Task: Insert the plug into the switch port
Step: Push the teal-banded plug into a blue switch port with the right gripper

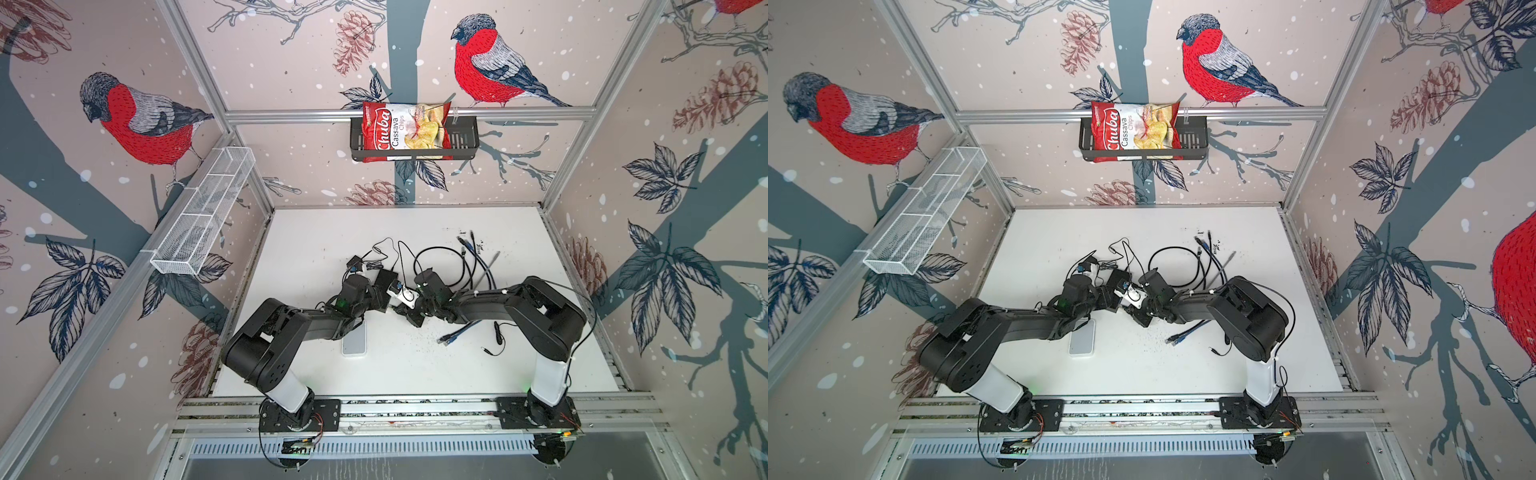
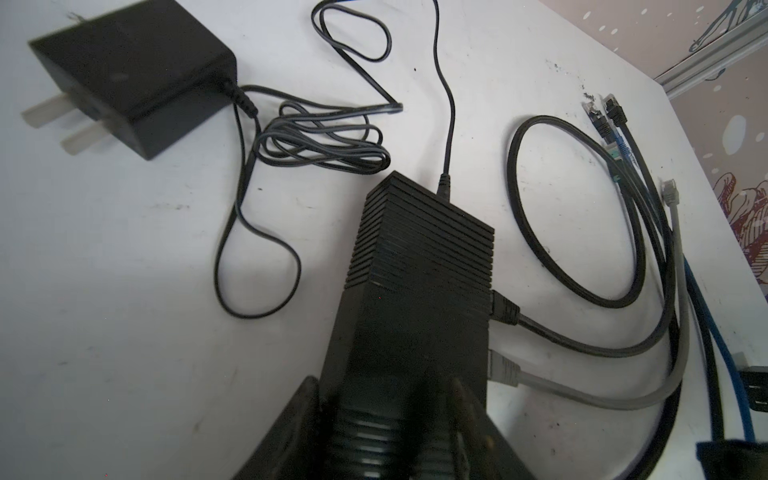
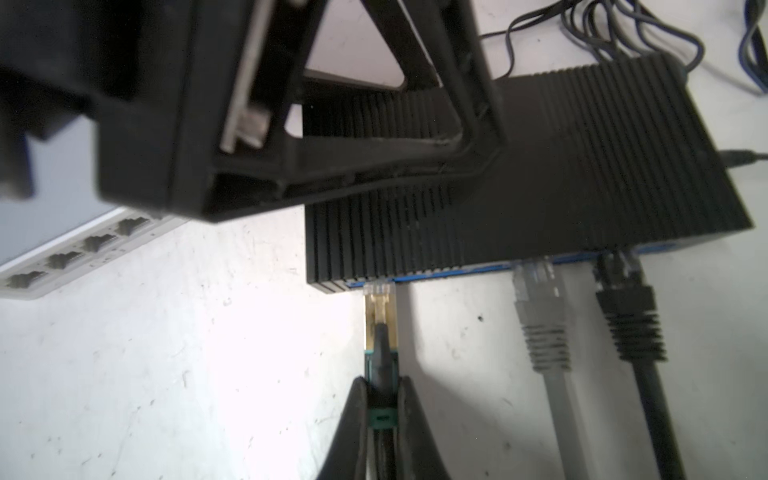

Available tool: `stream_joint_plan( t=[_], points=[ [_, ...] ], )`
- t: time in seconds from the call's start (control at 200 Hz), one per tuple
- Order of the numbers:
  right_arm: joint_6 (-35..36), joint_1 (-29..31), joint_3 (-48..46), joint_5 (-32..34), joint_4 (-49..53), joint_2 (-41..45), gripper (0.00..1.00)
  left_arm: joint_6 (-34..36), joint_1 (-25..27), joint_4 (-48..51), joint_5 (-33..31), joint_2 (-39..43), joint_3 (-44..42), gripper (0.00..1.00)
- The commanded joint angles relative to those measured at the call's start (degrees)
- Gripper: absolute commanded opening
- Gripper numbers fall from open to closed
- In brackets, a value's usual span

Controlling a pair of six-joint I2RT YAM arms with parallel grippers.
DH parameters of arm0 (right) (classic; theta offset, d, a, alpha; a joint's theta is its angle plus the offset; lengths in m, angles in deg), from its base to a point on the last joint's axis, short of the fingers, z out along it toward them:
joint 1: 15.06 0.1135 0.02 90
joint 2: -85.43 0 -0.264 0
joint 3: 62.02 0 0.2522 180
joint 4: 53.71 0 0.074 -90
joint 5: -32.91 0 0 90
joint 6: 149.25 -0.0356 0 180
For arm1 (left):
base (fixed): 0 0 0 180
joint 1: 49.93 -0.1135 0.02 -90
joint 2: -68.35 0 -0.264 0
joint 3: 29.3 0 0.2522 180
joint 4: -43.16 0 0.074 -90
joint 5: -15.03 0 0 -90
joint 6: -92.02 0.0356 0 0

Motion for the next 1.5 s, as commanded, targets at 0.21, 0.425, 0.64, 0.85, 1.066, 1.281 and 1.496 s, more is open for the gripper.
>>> stream_joint_plan(
  t=[0.21, 0.425, 0.64, 0.85, 1.066, 1.281, 1.496],
  points=[
    [-2.2, 0.0, -0.9, -0.4, -9.5, 0.7, 0.02, -1.7, 0.8, 0.2, 3.6, 0.9, -0.3, 0.49],
    [-2.6, 0.2, -1.3, -1.5, -10.6, 1.3, 0.02, -1.9, 0.8, 0.4, 2.8, 0.5, -0.4, 0.49],
    [-3.3, 1.3, -0.7, -0.6, -9.7, 1.7, 0.02, -2.4, 0.8, 0.7, 1.7, 0.1, -0.7, 0.48],
    [-3.3, 2.0, -0.1, 0.8, -10.2, 0.3, 0.02, -2.8, 0.9, -0.6, 2.6, -1.0, -0.7, 0.47],
    [-2.6, 3.1, -1.3, 2.3, -15.4, -0.2, 0.02, -2.8, 1.0, -2.3, 4.5, -1.5, -0.9, 0.47],
    [0.5, 3.8, -0.8, 2.3, -17.4, -0.4, 0.02, -1.0, 1.8, -3.8, 8.8, -2.0, -0.9, 0.47],
    [7.9, 4.3, -0.9, 1.0, -19.7, -0.1, 0.02, 2.1, 2.0, -2.7, 12.1, -3.0, -0.5, 0.46]
  ],
)
